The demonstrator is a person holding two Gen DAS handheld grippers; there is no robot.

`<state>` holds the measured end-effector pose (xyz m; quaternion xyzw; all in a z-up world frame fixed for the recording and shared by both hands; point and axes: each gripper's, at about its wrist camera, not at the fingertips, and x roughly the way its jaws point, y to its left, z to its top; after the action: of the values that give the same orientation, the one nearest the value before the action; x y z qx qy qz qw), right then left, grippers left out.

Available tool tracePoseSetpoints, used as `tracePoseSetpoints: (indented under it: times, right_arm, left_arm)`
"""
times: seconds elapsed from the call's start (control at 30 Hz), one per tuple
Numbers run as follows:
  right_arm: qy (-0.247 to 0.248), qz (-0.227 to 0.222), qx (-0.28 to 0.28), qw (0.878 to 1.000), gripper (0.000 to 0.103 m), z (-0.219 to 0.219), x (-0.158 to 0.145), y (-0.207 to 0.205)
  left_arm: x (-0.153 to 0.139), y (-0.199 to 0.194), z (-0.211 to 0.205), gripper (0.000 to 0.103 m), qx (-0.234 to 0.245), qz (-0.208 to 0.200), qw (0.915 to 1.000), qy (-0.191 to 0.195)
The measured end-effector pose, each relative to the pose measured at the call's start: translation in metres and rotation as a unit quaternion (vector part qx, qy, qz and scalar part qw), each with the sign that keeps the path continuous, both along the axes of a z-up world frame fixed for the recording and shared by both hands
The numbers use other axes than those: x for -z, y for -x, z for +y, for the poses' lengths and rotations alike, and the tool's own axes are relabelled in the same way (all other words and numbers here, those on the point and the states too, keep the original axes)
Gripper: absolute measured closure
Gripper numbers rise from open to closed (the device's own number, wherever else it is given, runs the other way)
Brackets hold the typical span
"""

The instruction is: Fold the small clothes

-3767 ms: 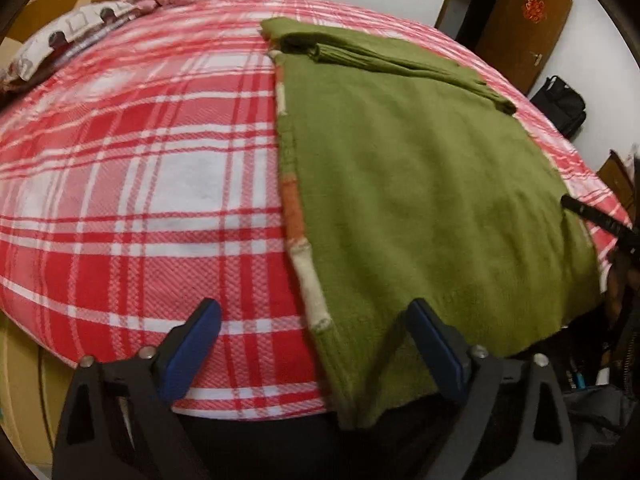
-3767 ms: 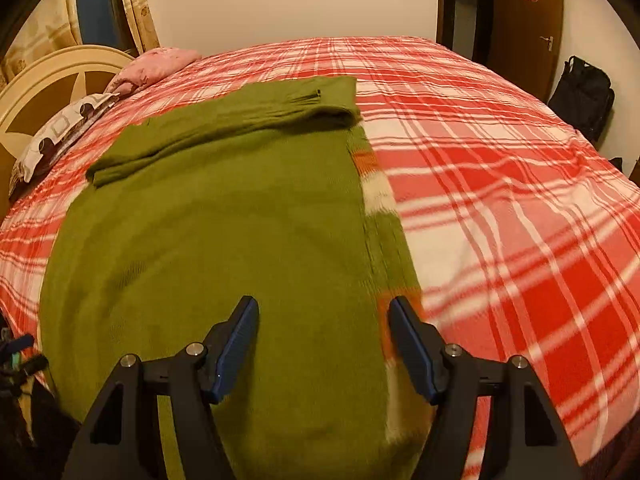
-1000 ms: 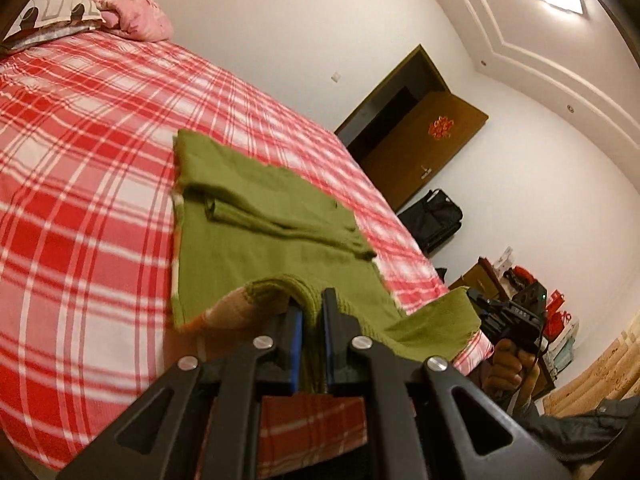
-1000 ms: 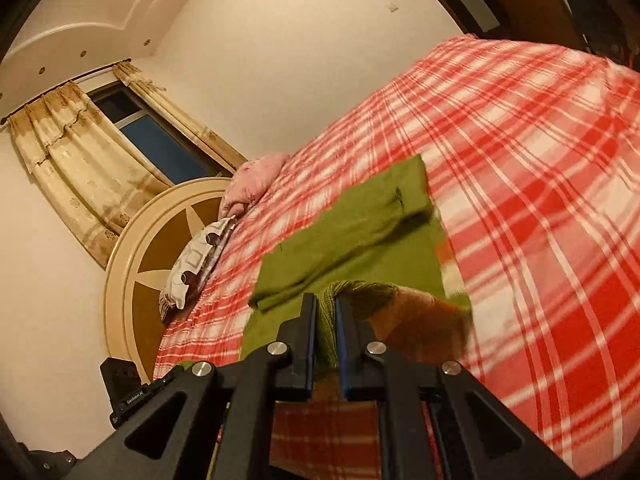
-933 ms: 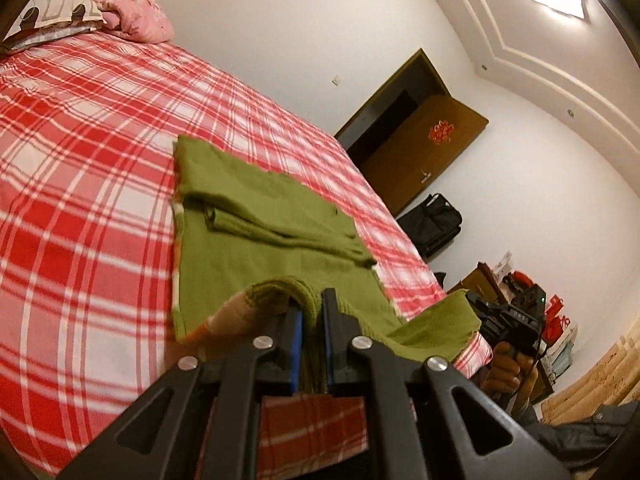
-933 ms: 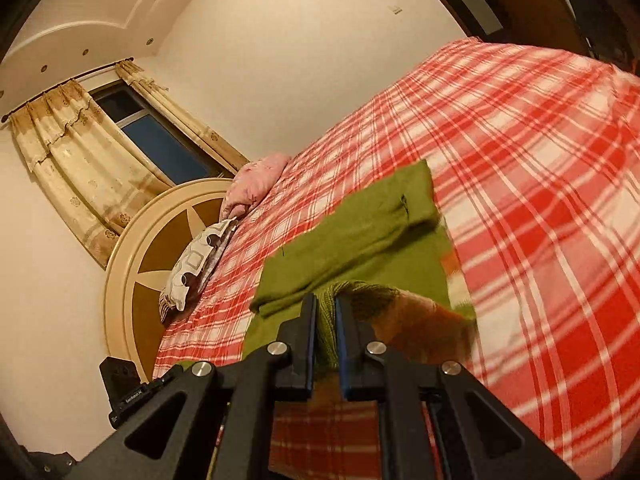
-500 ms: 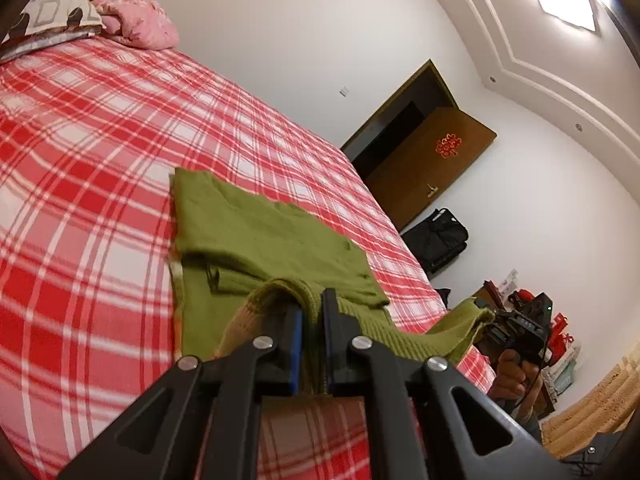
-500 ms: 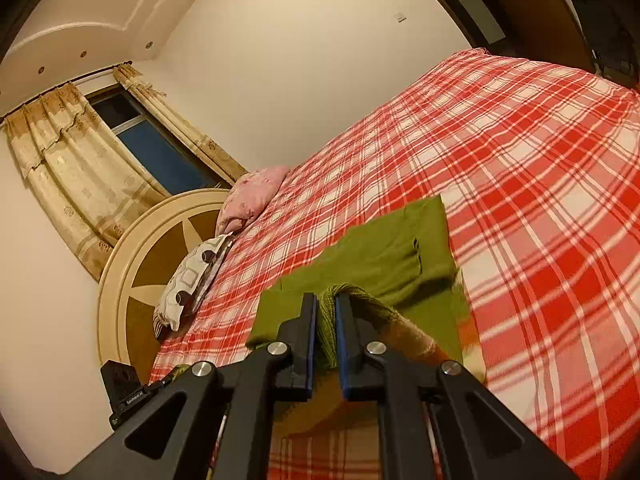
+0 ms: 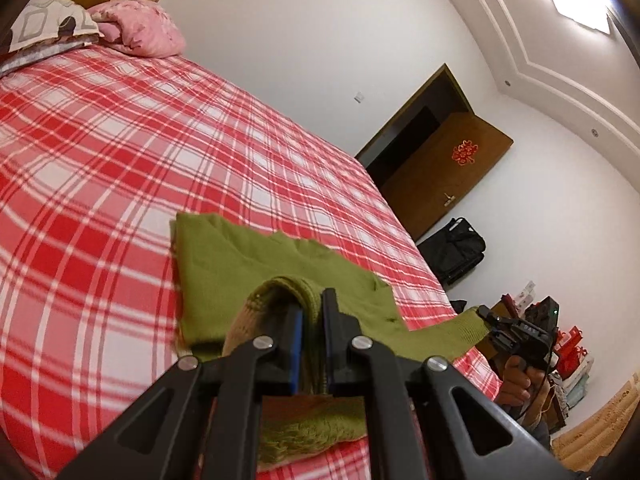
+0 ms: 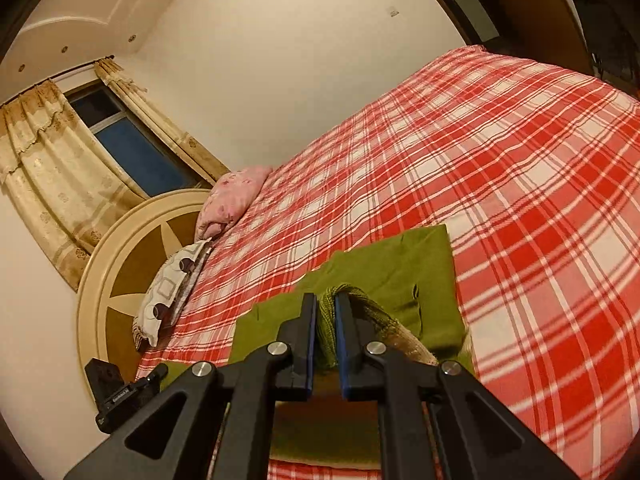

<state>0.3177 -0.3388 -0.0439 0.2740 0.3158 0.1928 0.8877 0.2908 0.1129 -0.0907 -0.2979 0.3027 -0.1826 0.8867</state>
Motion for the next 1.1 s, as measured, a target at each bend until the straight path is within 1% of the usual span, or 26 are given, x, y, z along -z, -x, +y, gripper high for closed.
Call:
tracePoseSetpoints:
  times: [0.07, 0.17, 0.43, 0.57, 0.7, 0.77, 0.83, 0.9, 0.93, 0.97, 1.0, 1.03, 1.07, 1.1]
  right_arm:
    - [0.011, 0.002, 0.000, 1.000, 0.095, 0.005, 0.001, -0.013]
    - [0.015, 0.006, 0.000, 1.000, 0.095, 0.008, 0.002, -0.033]
    - [0.028, 0.028, 0.009, 0.999, 0.095, 0.009, 0.017, -0.092]
    - [0.045, 0.044, 0.014, 0.998, 0.095, 0.014, 0.031, -0.126]
    - [0.051, 0.066, 0.024, 0.996, 0.095, 0.013, 0.050, -0.158]
    - [0.056, 0.081, 0.029, 0.995, 0.095, 0.012, 0.062, -0.173]
    - [0.055, 0.097, 0.034, 0.993, 0.095, 0.010, 0.074, -0.184]
    - [0.056, 0.105, 0.043, 0.992, 0.095, 0.007, 0.085, -0.193]
    - [0.053, 0.108, 0.043, 0.992, 0.095, 0.005, 0.090, -0.198]
    - [0.049, 0.110, 0.049, 0.992, 0.094, 0.003, 0.093, -0.201]
    - [0.048, 0.110, 0.065, 0.991, 0.094, -0.002, 0.095, -0.202]
    - [0.040, 0.112, 0.075, 0.990, 0.094, -0.007, 0.098, -0.204]
    - [0.025, 0.113, 0.076, 0.990, 0.094, -0.013, 0.100, -0.205]
    - [0.023, 0.114, 0.079, 0.990, 0.090, -0.015, 0.100, -0.205]
  left_arm:
    - [0.000, -0.011, 0.001, 0.094, 0.000, 0.000, 1.0000, -0.004]
    - [0.003, -0.026, 0.006, 0.094, -0.003, 0.004, 1.0000, -0.005]
    - [0.024, -0.073, 0.013, 0.094, -0.009, 0.035, 0.9992, -0.017]
    - [0.037, -0.103, 0.012, 0.094, -0.009, 0.056, 0.9979, -0.031]
    - [0.055, -0.126, 0.010, 0.094, -0.014, 0.077, 0.9964, -0.034]
    - [0.061, -0.132, 0.008, 0.094, -0.012, 0.078, 0.9961, -0.038]
    - [0.063, -0.135, 0.004, 0.093, -0.012, 0.078, 0.9956, -0.051]
    - [0.065, -0.141, 0.003, 0.092, -0.014, 0.082, 0.9951, -0.055]
    - [0.066, -0.142, 0.004, 0.090, -0.015, 0.083, 0.9951, -0.052]
    - [0.066, -0.144, 0.005, 0.082, -0.019, 0.083, 0.9950, -0.051]
    - [0.064, -0.143, 0.005, 0.069, -0.024, 0.084, 0.9947, -0.055]
    - [0.061, -0.143, 0.006, 0.061, -0.027, 0.081, 0.9947, -0.057]
    - [0.059, -0.141, 0.006, 0.044, -0.029, 0.076, 0.9949, -0.059]
    - [0.055, -0.137, 0.007, 0.031, -0.036, 0.070, 0.9949, -0.063]
